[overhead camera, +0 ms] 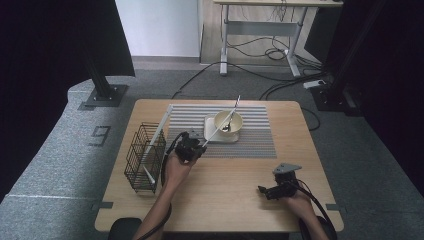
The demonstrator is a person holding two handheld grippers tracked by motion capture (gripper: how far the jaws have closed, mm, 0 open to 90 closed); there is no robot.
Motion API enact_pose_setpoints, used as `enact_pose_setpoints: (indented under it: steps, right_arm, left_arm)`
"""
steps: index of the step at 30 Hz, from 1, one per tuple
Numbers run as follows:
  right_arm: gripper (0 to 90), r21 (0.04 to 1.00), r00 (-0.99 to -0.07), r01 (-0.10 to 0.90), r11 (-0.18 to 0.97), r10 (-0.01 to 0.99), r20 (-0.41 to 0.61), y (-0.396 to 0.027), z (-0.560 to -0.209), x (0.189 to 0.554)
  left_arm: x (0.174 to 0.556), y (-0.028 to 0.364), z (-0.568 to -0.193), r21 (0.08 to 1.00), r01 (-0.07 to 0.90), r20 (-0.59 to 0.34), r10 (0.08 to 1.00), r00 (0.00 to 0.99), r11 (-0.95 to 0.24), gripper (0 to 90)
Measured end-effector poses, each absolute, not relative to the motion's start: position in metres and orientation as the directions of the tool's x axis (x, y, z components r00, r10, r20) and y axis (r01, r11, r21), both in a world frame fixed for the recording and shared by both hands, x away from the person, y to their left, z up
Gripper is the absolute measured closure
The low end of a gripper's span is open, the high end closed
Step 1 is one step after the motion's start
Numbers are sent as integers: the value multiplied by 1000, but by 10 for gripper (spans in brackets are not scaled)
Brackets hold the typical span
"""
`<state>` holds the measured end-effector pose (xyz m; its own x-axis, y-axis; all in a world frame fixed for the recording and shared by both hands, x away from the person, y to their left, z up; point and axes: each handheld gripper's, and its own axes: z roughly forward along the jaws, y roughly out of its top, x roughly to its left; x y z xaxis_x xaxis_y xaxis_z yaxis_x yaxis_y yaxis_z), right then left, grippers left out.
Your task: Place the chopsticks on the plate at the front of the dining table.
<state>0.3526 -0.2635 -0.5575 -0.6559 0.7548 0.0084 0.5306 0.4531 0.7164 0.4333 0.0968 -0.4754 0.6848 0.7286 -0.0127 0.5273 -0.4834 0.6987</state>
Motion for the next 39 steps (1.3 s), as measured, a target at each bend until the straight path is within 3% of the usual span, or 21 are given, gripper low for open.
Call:
enact_pose_setpoints:
  steps: [39]
  right_arm:
    - [0,716,-678,517,469,735,8,-262,-558,351]
  left_arm:
    - [519,87,-511,578,702,-29,850,527,-416,853]
